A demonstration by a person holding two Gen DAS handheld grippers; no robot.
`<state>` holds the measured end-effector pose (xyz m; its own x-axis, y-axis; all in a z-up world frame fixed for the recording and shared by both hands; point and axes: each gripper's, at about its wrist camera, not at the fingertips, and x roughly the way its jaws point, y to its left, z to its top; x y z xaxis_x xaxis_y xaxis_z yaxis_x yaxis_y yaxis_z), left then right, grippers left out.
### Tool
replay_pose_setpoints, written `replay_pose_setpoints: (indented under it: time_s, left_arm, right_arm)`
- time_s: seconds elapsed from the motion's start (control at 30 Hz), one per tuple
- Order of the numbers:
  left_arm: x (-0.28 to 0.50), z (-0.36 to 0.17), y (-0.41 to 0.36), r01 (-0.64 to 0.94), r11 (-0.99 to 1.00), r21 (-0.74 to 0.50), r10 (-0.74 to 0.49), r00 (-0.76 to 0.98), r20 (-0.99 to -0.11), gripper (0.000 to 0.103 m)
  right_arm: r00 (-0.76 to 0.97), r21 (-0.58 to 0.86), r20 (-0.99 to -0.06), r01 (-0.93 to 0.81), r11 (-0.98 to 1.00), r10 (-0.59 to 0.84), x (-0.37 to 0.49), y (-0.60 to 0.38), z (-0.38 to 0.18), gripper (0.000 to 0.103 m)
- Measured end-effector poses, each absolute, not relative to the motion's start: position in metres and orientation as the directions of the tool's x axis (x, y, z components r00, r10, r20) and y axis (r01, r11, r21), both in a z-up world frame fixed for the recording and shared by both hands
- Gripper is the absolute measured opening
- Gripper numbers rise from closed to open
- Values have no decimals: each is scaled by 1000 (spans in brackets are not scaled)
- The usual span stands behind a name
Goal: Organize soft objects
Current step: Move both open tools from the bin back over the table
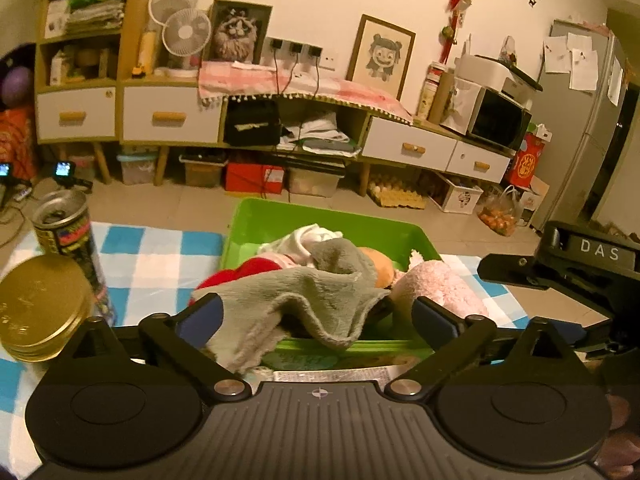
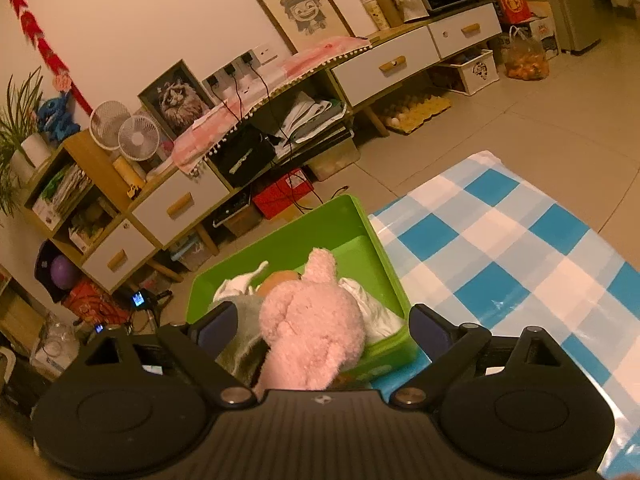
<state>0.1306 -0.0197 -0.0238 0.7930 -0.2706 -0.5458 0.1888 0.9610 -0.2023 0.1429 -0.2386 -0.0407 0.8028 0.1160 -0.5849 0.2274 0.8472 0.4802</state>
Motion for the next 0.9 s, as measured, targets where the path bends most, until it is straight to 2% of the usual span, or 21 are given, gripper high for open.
replay_pose_setpoints:
  time_s: [0.4,0.9]
  left_arm:
    - [104,-23,-2,225,964,-144,-267,779,-568,98]
    - [76,-29,21,264,956,-129,-288,754,-590,98]
  right_arm:
    - [756,424,-638,189,886,144,118,-232,-40,66]
    - [750,402,-637,128,907,176,83,-228,-29,67]
